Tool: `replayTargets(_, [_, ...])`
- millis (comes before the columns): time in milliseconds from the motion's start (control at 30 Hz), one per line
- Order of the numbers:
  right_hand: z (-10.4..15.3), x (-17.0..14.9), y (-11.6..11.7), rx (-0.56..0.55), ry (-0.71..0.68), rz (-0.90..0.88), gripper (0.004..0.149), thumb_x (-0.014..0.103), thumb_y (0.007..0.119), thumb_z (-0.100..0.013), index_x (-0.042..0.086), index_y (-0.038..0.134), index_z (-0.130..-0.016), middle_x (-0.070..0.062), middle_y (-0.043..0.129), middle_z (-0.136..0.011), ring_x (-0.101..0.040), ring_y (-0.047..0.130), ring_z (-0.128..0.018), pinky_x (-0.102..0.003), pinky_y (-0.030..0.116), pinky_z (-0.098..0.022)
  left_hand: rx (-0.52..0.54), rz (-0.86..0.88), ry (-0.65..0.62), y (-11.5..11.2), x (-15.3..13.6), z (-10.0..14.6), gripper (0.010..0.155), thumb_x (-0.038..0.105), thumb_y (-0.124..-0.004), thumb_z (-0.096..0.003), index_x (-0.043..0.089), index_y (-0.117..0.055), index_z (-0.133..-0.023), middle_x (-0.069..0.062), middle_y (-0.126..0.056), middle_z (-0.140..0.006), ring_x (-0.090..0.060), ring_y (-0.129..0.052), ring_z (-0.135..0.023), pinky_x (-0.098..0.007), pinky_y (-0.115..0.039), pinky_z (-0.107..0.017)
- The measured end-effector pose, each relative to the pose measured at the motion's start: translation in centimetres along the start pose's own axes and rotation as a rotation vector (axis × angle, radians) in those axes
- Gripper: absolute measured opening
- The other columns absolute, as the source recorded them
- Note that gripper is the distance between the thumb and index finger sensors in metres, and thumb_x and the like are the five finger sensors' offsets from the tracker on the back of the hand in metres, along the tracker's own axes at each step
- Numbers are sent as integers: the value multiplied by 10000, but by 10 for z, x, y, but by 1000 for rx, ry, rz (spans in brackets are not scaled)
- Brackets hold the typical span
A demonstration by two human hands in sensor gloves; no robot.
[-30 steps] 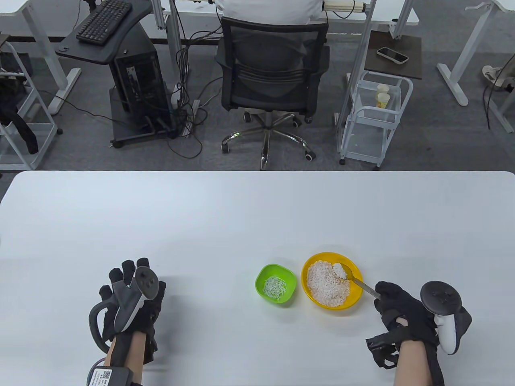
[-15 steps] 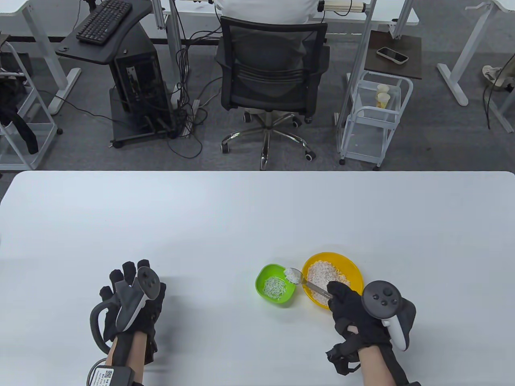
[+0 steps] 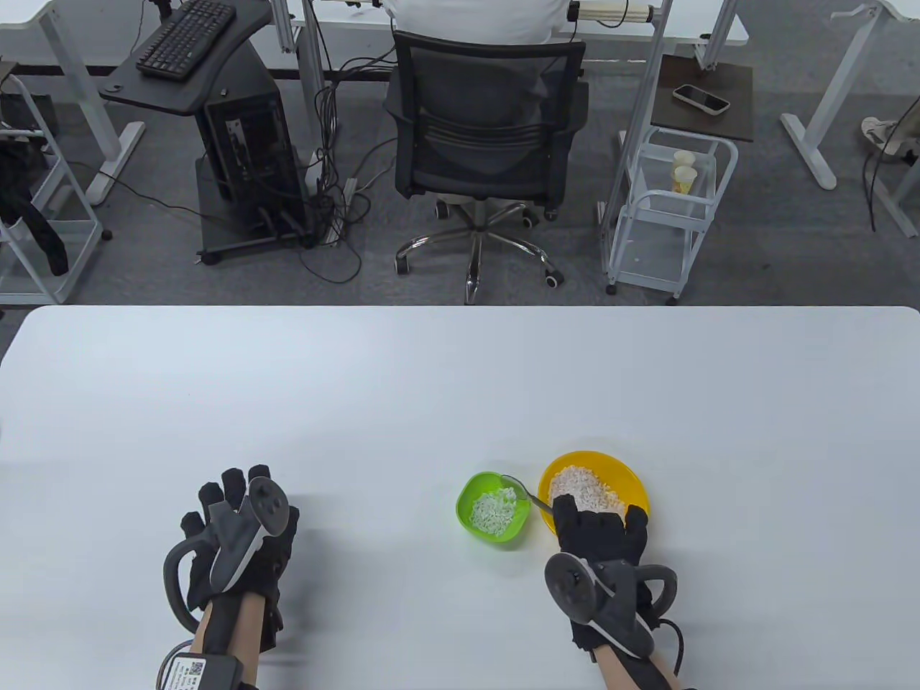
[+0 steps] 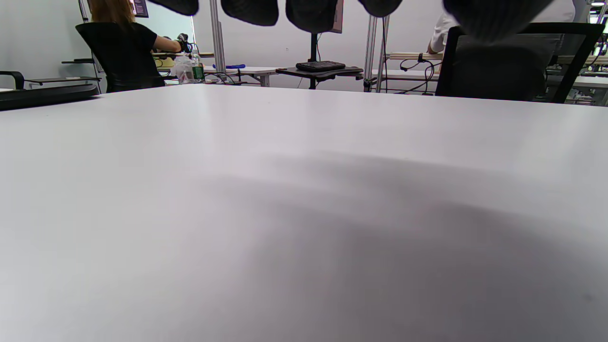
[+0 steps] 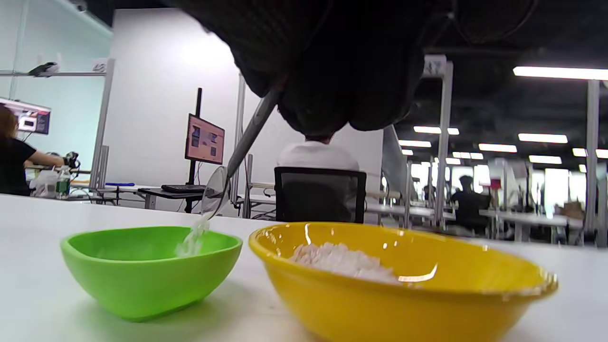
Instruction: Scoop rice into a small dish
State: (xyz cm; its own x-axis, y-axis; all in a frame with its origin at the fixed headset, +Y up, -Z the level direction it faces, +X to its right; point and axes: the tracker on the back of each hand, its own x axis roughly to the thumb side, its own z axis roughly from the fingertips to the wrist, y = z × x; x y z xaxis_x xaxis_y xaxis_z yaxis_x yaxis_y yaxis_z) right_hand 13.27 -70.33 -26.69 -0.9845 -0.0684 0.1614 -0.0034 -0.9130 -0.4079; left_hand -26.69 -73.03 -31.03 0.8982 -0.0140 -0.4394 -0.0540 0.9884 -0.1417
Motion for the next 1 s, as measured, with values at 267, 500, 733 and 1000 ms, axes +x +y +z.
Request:
replayTargets(267, [0,-4,-11,-44,-49,35,433,156,688,-545,166,741,-974,-109,933,-756,-421,857,-768,-754,487,-677,-2,-4,1,0,1,1,722,644,-637,-476,446,-347,-1107,93,-390,-1268,-254,-407,-1191,-571,-426,-849])
replayTargets(500, [-10,-83,-16,85,274,-66,432,147,695,-553,147,754,-980,-128,939,-750,-437,861,-754,-769,485,-671,5,6,1,1,1,1,724,644,-636,-477,445,-342,-1107,91,-387,-1268,-254,-407,-1191,-572,-426,-848])
replayTargets(733, [-7,-141,4,258,526,-157,427,138,696,-561,141,760,-983,-146,932,-757,-456,843,-758,-776,470,-674,2,9,-4,0,2,1,722,644,-636,-476,448,-343,-1106,92,-387,-1268,-256,-407,-1191,-570,-427,-849])
replayTargets(1000, [-11,-125,1,330,418,-102,412,124,703,-548,115,802,-948,-159,954,-708,-463,872,-705,-774,504,-653,4,10,-3,0,2,1,721,644,-636,-476,447,-346,-1106,93,-387,-1267,-254,-409,-1191,-570,-427,-849])
